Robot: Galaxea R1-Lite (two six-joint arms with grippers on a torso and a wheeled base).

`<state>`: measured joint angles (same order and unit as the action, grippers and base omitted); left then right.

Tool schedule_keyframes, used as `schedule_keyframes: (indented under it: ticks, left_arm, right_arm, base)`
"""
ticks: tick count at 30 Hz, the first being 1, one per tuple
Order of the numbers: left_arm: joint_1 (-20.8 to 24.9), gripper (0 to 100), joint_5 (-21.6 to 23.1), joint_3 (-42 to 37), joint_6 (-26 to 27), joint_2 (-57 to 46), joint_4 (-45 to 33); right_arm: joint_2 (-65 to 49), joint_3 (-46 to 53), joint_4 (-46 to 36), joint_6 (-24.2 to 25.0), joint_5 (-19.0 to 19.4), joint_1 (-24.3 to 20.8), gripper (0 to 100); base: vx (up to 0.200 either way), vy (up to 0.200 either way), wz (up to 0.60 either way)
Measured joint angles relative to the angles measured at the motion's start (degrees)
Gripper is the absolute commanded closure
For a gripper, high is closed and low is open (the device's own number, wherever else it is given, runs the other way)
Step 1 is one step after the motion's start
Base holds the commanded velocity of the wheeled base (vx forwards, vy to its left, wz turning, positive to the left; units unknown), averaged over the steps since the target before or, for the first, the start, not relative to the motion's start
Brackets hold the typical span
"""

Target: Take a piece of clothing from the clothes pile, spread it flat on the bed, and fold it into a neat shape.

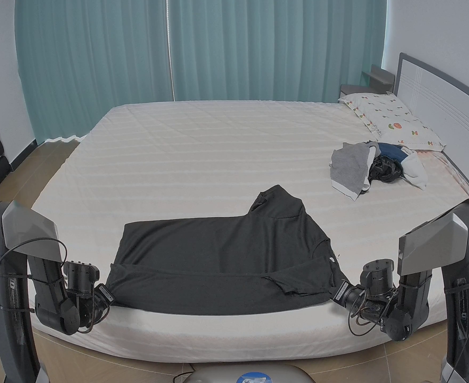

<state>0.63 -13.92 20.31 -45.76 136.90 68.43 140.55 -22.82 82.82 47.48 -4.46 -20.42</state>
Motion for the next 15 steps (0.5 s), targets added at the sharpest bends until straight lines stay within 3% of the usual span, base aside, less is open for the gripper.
schedule_keyframes:
  ticks: [15]
  left_arm:
    - [-0.4, 100, -0.1, -2.2, 3.6, -2.0, 0.1]
  right_arm:
    - [-2.6, 8.2, 2.8, -0.6, 0.8, 0.9, 100]
  base:
    - [0.000, 0.000, 0.00]
